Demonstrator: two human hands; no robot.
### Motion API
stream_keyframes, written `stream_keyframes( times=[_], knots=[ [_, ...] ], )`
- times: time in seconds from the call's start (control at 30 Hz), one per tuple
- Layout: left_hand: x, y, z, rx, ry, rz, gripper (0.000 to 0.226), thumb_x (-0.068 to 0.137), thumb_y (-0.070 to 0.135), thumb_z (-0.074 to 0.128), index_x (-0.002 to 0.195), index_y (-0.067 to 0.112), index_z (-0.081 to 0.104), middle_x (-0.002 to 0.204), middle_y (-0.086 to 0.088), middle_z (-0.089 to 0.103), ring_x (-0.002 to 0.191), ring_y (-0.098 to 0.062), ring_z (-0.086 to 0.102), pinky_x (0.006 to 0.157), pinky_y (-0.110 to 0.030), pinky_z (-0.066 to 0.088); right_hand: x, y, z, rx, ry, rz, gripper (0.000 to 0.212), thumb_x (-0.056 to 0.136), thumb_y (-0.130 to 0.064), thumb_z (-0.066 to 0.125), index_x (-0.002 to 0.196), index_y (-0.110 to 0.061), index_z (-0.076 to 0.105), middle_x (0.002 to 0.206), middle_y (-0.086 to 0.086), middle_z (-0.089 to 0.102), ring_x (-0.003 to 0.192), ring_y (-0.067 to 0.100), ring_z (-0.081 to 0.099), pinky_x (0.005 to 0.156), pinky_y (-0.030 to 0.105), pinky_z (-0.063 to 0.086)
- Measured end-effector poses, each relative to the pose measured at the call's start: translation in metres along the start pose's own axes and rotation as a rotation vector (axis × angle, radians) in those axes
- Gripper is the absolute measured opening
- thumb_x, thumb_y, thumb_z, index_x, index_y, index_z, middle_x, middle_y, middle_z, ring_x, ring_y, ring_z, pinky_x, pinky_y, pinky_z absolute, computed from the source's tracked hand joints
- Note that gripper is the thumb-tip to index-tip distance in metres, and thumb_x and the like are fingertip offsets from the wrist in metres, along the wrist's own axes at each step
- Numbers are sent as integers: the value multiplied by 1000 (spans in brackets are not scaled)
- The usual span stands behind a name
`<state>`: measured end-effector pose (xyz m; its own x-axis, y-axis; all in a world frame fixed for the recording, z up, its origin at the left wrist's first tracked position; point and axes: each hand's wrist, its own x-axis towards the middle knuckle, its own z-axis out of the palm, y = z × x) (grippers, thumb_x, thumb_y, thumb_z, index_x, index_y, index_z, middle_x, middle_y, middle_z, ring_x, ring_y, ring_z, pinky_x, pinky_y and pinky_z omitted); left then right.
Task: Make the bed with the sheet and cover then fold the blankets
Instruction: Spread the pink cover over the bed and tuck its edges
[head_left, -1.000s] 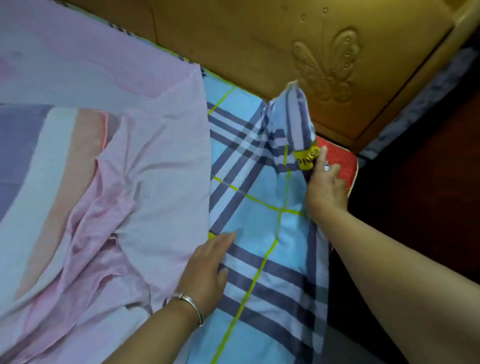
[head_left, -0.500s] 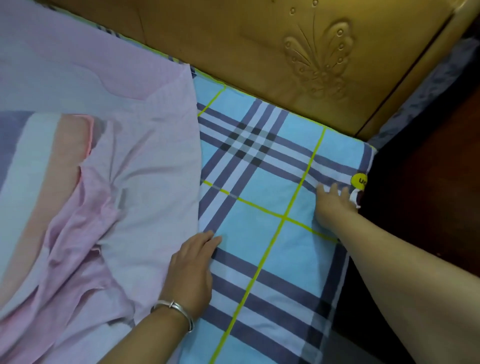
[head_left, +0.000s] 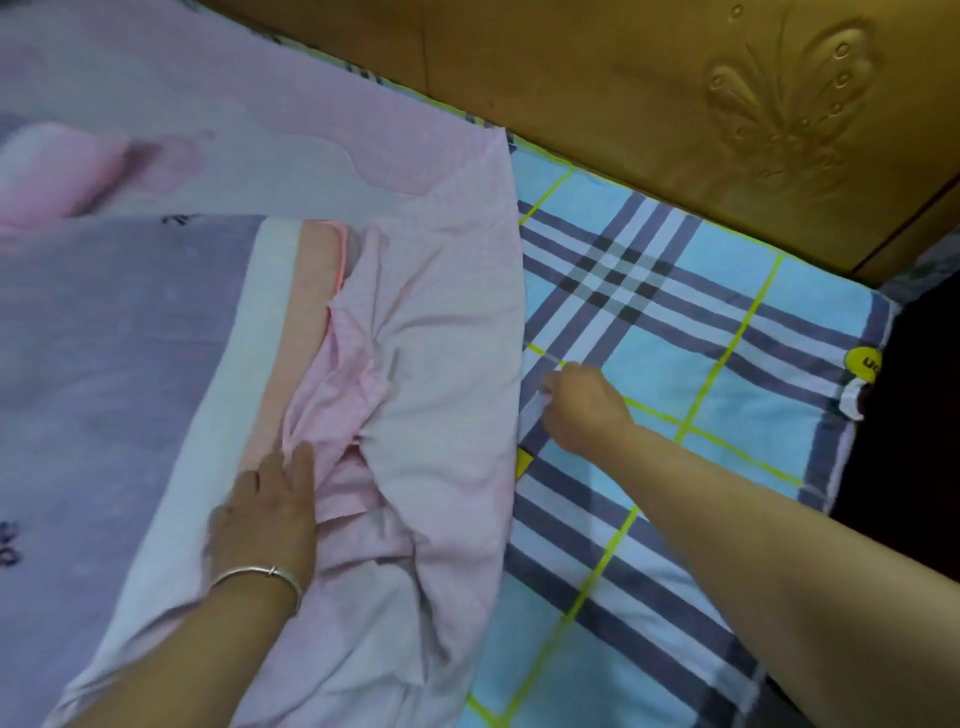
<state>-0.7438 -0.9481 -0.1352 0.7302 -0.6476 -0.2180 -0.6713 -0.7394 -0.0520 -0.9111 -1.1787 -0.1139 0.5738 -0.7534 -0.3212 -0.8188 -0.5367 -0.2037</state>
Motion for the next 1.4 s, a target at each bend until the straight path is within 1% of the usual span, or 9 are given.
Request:
stream_keyframes(
  times=[0.23,0.33,0.43,0.63,0.73,0.9,1.03,1.17,1.4],
  knots=[
    [-9,65,-29,-1178,-490,-160,40,81,7,64,121,6,57,104,-11,65,88,-20,58,76,-23,44,-6,-63,3,881,-459,47,34,89,-38,58,92,-5,59,83,13,58,71,27,56,62,29,44],
    [-19,115,-36,-1418,-636,-74,29,85,2,61,112,14,58,94,-3,64,79,-10,57,71,-14,48,-1,-51,-8,768,-584,95,58,70,-55,70,102,-8,56,84,14,64,72,24,56,66,30,41],
    [-26,150,-34,-1611,-803,-24,52,71,15,67,122,13,56,115,-9,64,102,-19,58,101,-33,44,9,-21,-20,554,-477,106,17,82,-19,62,88,-6,52,77,11,59,73,25,57,56,23,43],
    [-17,146,-34,-1058,-631,105,42,81,26,71,118,16,53,93,2,55,81,-9,52,77,-17,45,12,48,-39,230,-325,269,30,93,-6,47,120,3,55,111,18,59,119,35,54,76,32,45],
    [-28,110,-31,-539,-1012,177,32,74,38,75,92,26,52,90,6,55,81,-12,57,68,-28,51,4,53,-38,189,-224,323,38,97,-15,45,129,4,47,134,19,51,125,33,50,98,32,43],
    [-83,110,-24,-49,-1180,508,44,87,25,64,128,13,54,126,-10,58,119,-27,55,69,-23,45,-21,43,-23,403,-604,433,31,88,-26,62,103,-2,49,84,20,54,72,35,61,56,40,53],
    [-123,139,-8,-413,-1210,547,34,91,22,56,119,3,59,106,-13,62,93,-12,52,50,-3,42,-37,45,-22,-10,-408,275,27,91,-18,56,112,-2,60,106,14,64,106,31,61,88,35,49],
    [-153,162,10,-716,-1127,487,43,85,35,55,117,6,58,94,-9,65,86,-19,62,83,-26,50,-49,72,-33,-133,-194,393,48,82,-11,68,127,-2,53,130,13,54,121,34,54,94,38,47],
    [-171,178,31,-995,-1351,340,29,96,8,41,86,35,47,71,7,58,45,3,55,46,-16,47,-60,88,-20,-212,-133,457,42,86,0,54,128,-2,53,133,15,51,124,36,50,96,41,45]
  ],
)
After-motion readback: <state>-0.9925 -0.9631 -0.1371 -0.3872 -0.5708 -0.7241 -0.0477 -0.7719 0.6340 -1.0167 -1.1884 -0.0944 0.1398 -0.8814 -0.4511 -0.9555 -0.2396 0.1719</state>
